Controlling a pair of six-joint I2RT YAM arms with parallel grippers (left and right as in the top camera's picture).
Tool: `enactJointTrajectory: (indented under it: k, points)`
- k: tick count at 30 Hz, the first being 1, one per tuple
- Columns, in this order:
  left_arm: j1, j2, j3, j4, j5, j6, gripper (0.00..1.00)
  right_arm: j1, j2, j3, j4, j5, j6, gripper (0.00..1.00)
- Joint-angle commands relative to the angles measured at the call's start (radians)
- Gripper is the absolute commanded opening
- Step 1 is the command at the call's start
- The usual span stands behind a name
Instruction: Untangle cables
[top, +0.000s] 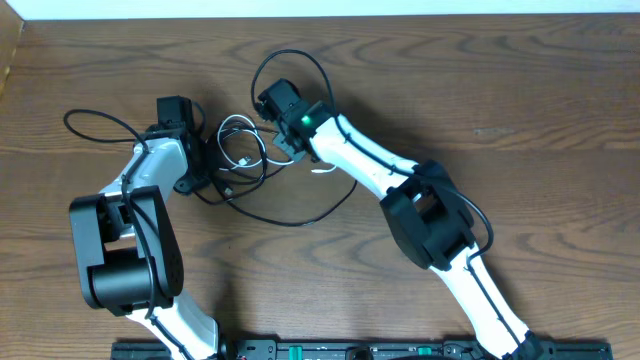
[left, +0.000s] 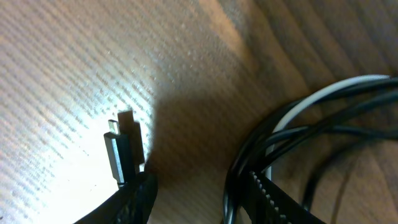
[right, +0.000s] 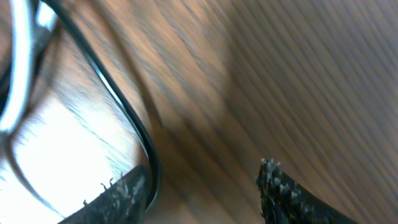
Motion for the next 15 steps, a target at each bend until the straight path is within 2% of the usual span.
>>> enactJointTrajectory:
  k: [1, 7, 11, 15]
  points:
    - [0.01, 0.104, -0.041, 0.0, -0.032, -0.008, 0.5, -0.051, 0.072, -0.016, -0.095, 0.057, -0.04, 0.54]
    - [0.01, 0.101, -0.038, 0.009, -0.025, -0.003, 0.5, -0.093, 0.072, -0.013, -0.134, 0.033, -0.049, 0.57]
    - [0.011, 0.1, -0.034, 0.003, -0.024, -0.004, 0.5, -0.121, 0.073, -0.013, -0.232, 0.116, -0.049, 0.6]
    - [0.011, 0.1, -0.033, 0.004, -0.024, -0.005, 0.5, -0.166, 0.088, -0.022, -0.306, 0.113, -0.044, 0.61]
